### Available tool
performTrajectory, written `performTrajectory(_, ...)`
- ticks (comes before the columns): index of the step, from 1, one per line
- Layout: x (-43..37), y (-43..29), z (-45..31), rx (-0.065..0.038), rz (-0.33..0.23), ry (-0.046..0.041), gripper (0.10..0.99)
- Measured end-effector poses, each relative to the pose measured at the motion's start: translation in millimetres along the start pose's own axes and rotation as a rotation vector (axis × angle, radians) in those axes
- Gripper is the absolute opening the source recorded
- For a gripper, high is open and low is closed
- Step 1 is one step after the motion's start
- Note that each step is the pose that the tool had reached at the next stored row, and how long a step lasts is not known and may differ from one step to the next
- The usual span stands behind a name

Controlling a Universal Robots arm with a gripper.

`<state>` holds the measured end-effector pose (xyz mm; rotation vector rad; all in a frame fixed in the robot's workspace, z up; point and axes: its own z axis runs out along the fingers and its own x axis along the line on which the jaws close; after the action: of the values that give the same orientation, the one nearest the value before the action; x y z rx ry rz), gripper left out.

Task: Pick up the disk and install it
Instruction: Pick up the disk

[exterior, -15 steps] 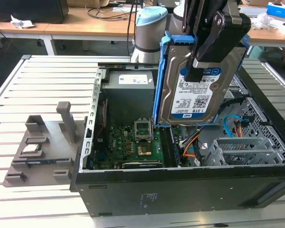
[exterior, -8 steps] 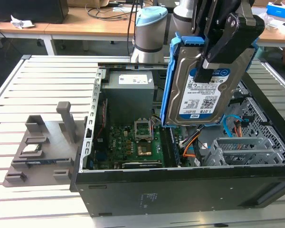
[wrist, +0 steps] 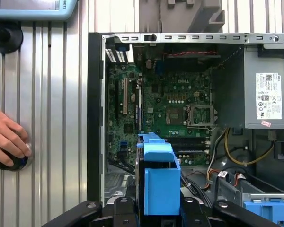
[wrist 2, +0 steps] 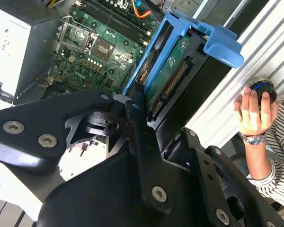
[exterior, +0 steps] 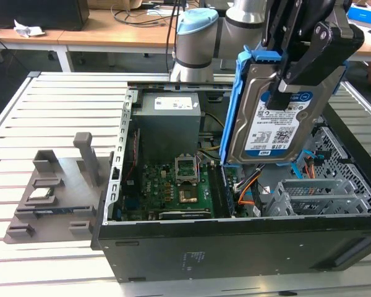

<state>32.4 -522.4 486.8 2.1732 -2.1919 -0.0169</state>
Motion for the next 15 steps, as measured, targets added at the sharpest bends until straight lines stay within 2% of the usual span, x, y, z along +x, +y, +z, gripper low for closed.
performTrajectory(7, -0.2, -9.2, 3.9, -0.002, 0.000, 0.0001, 0.361)
performTrajectory(9, -0.3, -15.5, 5.5, -0.003, 0.000, 0.0001, 0.361)
performTrajectory(15, -0.5, -26.3, 7.9, -0.005, 0.000, 0.0002, 0.361)
